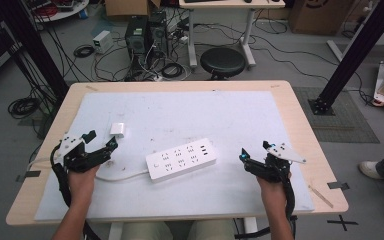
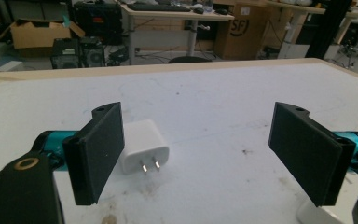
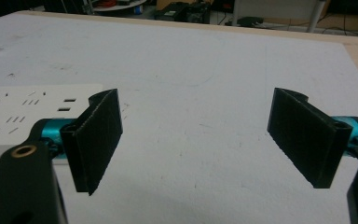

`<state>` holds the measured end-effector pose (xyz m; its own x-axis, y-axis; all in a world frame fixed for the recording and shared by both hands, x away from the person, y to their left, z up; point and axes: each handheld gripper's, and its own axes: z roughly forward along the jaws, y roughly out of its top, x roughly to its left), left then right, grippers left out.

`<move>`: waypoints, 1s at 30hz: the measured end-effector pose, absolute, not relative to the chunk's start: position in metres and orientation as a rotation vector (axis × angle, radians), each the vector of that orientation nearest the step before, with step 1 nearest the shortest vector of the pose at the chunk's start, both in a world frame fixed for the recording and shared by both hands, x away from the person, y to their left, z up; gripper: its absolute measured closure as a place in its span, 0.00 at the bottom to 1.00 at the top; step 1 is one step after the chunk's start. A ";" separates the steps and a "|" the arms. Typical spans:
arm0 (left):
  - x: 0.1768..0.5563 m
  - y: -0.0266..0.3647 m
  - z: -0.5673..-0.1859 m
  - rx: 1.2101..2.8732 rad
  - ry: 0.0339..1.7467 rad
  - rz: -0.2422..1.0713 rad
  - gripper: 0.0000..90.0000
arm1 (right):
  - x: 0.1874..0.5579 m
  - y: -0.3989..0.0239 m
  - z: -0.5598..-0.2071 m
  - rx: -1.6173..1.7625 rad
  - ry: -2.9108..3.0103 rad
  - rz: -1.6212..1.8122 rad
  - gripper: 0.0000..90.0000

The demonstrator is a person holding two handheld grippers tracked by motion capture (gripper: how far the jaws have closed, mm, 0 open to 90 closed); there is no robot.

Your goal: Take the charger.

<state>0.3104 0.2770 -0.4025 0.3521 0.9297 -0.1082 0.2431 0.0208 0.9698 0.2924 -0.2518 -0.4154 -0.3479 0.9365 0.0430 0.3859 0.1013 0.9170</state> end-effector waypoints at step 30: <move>0.413 0.259 -0.356 1.708 1.486 0.591 0.20 | 0.295 -0.260 -0.385 1.378 1.943 1.068 0.20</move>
